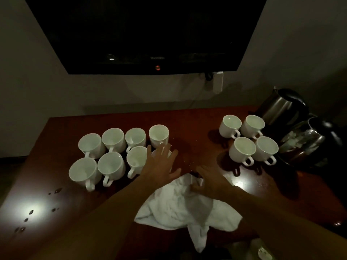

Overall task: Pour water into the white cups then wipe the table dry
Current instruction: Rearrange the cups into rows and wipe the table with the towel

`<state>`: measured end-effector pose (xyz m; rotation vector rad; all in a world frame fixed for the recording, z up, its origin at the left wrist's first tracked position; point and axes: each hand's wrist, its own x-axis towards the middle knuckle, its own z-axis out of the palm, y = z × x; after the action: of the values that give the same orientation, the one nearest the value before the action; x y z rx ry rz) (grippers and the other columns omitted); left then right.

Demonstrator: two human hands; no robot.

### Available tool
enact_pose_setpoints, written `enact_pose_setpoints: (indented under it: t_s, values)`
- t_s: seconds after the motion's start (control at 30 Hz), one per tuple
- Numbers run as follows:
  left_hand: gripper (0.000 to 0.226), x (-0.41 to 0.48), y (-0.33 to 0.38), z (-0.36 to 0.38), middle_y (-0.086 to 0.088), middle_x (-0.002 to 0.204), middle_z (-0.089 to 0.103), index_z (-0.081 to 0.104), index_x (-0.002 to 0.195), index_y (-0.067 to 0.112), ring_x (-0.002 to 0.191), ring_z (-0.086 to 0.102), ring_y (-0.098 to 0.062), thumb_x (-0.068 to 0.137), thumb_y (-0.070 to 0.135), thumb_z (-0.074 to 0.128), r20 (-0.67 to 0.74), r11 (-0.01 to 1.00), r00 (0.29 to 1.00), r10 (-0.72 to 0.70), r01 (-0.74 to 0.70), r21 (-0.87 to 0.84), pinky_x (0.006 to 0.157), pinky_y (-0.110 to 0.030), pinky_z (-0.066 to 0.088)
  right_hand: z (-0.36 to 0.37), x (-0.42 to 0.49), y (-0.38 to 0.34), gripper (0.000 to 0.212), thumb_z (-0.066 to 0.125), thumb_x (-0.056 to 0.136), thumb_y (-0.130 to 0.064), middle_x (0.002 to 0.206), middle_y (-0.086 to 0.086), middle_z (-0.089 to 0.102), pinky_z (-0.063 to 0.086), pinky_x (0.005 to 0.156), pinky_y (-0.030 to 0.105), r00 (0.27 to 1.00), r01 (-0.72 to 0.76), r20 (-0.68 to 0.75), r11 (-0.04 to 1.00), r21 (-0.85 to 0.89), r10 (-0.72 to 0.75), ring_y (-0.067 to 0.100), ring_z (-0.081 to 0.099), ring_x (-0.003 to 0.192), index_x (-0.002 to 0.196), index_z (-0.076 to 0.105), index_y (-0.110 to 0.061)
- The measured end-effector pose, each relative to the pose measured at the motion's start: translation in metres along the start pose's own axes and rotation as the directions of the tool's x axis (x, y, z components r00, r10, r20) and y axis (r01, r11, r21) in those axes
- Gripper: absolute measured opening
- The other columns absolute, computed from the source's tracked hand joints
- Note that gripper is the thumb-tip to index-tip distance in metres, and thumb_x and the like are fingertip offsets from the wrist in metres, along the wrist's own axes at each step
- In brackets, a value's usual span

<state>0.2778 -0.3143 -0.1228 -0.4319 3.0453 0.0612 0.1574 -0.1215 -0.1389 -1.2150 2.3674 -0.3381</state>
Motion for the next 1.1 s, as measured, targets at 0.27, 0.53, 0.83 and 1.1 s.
enact_pose_setpoints:
  t_s: [0.27, 0.53, 0.83, 1.1]
  values:
    - [0.063, -0.038, 0.045, 0.025, -0.009, 0.151, 0.042, 0.039, 0.151, 0.014, 0.141, 0.038, -0.025, 0.098, 0.048, 0.041, -0.189, 0.960, 0.952, 0.241, -0.262, -0.098, 0.117, -0.050, 0.027, 0.028, -0.030, 0.009, 0.070, 0.063, 0.090, -0.052, 0.151, -0.005, 0.042, 0.039, 0.111, 0.039, 0.978, 0.079, -0.203, 0.991, 0.108, -0.056, 0.013, 0.042, 0.135, 0.149, 0.039, -0.023]
    - [0.061, -0.071, 0.082, 0.096, -0.010, 0.148, 0.050, 0.051, 0.145, 0.015, 0.137, 0.049, -0.023, 0.098, 0.050, 0.032, -0.131, 0.967, 0.990, 0.059, -0.089, -0.238, 0.107, -0.051, 0.045, 0.075, -0.060, 0.038, 0.081, 0.034, 0.089, -0.077, 0.164, -0.005, 0.020, 0.019, 0.121, 0.032, 0.967, 0.065, -0.248, 0.998, 0.023, -0.057, 0.009, 0.023, 0.147, 0.155, 0.023, -0.031]
    - [0.061, -0.063, 0.090, 0.120, -0.007, 0.161, 0.031, 0.022, 0.156, 0.026, 0.150, 0.025, -0.021, 0.100, 0.050, 0.027, -0.130, 0.973, 0.991, -0.030, -0.001, -0.232, 0.117, -0.058, 0.024, 0.094, -0.058, 0.056, 0.078, 0.032, 0.088, -0.079, 0.163, -0.011, 0.022, 0.015, 0.122, 0.042, 0.939, 0.084, -0.338, 0.996, 0.029, -0.069, 0.007, 0.020, 0.148, 0.153, 0.031, -0.036]
    - [0.062, -0.050, 0.112, 0.132, -0.010, 0.159, 0.034, 0.039, 0.153, 0.020, 0.146, 0.034, -0.026, 0.097, 0.048, 0.037, -0.199, 0.969, 0.959, -0.201, 0.165, -0.184, 0.117, -0.059, 0.023, 0.089, -0.035, 0.070, 0.064, 0.036, 0.093, -0.075, 0.156, -0.017, 0.034, 0.022, 0.120, 0.040, 0.903, 0.131, -0.416, 0.991, 0.026, -0.108, 0.001, 0.029, 0.142, 0.146, 0.042, -0.039]
